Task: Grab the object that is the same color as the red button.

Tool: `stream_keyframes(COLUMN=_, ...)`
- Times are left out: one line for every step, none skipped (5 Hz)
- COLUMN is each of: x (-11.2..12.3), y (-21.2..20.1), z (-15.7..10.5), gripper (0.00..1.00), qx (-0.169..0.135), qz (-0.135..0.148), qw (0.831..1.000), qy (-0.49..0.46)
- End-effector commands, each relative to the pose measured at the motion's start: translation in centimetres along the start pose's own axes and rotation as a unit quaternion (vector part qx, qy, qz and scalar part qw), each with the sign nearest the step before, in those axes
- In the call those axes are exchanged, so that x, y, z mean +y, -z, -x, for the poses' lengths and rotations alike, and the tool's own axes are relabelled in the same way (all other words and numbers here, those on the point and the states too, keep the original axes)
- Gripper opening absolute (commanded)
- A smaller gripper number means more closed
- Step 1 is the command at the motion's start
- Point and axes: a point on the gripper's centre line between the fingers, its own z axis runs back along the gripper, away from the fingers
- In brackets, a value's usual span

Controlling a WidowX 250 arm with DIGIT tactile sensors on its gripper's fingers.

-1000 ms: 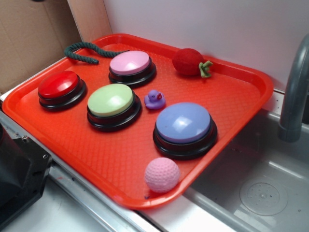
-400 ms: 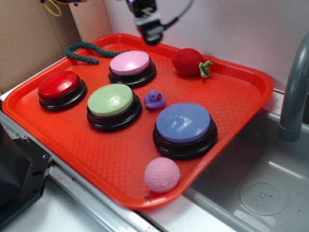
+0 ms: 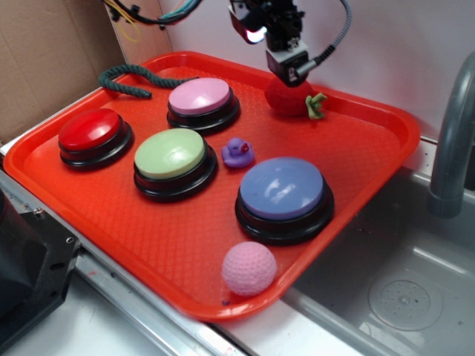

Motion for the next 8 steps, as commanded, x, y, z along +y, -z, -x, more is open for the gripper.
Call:
stream_keyframes(x=2.8, y=0.8, z=-1.7, gripper=1.00, qx=-0.018, qz=-0.029, qw=0.999, qy=-0.038)
stream_keyframes(x=3.1, y=1.4, z=-2.1, gripper=1.00, qx=-0.014, qz=-0.027, qw=0.999, qy=-0.030)
stream_keyframes(x=3.2, y=2.5, z=-2.5, gripper=1.00, qx=-0.018, qz=0.003, qw=0.999, qy=-0.032)
stream_keyframes(x=3.0, y=3.6, z=-2.8, gripper=1.00, qx=-0.020, qz=0.023, qw=0.999, qy=-0.033)
stream_keyframes(x=2.5, y=4.8, z=-3.0, gripper=1.00, qx=-0.034, qz=0.053, qw=0.997, qy=-0.040)
stream_keyframes(x=1.6, y=5.0, z=-2.6, gripper=0.00, qx=-0.059, qz=0.101, qw=0.991, qy=-0.058)
stream_keyframes(x=0.9, y=4.6, z=-2.0, gripper=0.00, qx=-0.081, qz=0.084, qw=0.990, qy=-0.075)
stream_keyframes(x=0.5, y=3.7, z=-0.7, gripper=0.00, qx=-0.079, qz=0.050, qw=0.993, qy=-0.068)
